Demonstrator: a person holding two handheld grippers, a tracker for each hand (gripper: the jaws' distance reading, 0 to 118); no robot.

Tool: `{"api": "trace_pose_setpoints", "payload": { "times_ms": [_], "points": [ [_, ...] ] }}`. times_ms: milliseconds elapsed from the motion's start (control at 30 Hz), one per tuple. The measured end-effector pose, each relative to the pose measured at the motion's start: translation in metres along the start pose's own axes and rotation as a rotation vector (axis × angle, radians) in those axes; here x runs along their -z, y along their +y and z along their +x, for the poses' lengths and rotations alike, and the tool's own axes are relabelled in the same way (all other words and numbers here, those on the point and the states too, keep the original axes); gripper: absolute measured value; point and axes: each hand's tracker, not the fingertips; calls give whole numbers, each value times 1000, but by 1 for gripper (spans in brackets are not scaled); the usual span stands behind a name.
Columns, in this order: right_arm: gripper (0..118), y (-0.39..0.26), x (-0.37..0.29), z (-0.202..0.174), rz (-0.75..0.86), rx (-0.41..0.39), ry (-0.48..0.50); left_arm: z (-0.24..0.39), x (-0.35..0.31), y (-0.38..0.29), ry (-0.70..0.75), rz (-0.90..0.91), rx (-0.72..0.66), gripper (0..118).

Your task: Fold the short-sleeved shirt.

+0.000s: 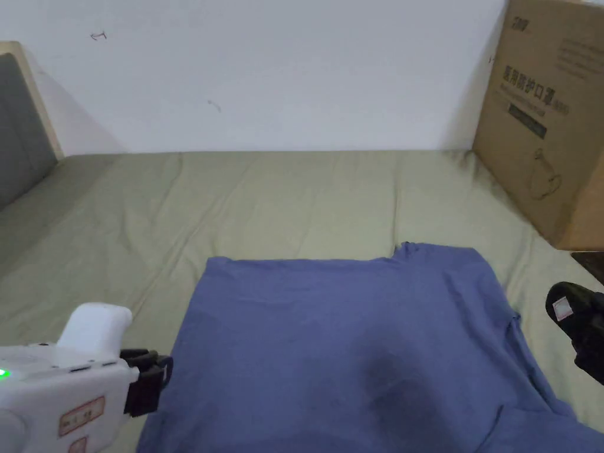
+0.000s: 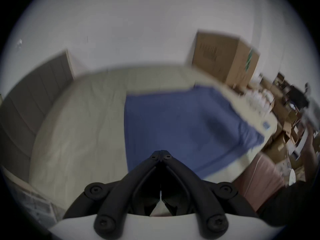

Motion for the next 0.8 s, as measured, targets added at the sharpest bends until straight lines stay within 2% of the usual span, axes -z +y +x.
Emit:
{"api": "trace_pose_setpoints", "payload": {
  "times_ms": [33, 67, 100, 133, 167, 200, 233, 267, 300, 333, 433, 467, 500, 567, 667, 733, 767, 800],
  "points": [
    [0, -2, 0, 4, -43, -7, -4, -13, 18, -11, 1, -99, -20, 3],
    [0, -11, 14, 3, -70, -19, -11, -21, 30, -22, 9, -135, -26, 16],
    [0, -14, 17, 4, -88, -35, -28, -31, 43, -34, 40, -166, -36, 48],
    [0, -16, 17, 6, -95, -36, -43, -35, 49, -44, 73, -184, -55, 48],
    [0, -16, 17, 8, -104, -29, -51, -39, 56, -53, 105, -184, -75, 59],
    [0, -19, 17, 8, -117, -14, -50, -43, 63, -60, 100, -176, -105, 83],
    [0, -20, 18, 11, -130, 9, -48, -48, 71, -65, 102, -184, -154, 113],
    [0, -21, 18, 12, -138, 28, -49, -52, 68, -67, 114, -209, -189, 118],
    [0, -22, 20, 14, -147, 47, -53, -56, 74, -61, 81, -154, -230, 112],
    [0, -24, 20, 15, -156, 60, -57, -57, 83, -60, 102, -197, -256, 112],
    [0, -25, 26, 17, -182, 85, -64, -54, 112, -66, 117, -278, -214, 110],
    [0, -26, 26, 18, -190, 91, -66, -50, 120, -66, 123, -312, -198, 110],
    [0, -27, 27, 18, -201, 100, -67, -45, 128, -68, 190, -328, -171, 111],
    [0, -29, 31, 19, -216, 116, -67, -35, 136, -72, 223, -297, -199, 114],
    [0, -36, 32, 24, -228, 133, -70, -36, 133, -67, 229, -298, -194, 114],
    [0, -43, 31, 33, -240, 151, -78, -30, 123, -67, 245, -278, -180, 102],
    [0, -45, 31, 37, -249, 161, -88, -25, 116, -67, 232, -262, -189, 89],
    [0, -47, 31, 41, -260, 176, -103, -23, 106, -66, 238, -220, -181, 62]
  ]
}}
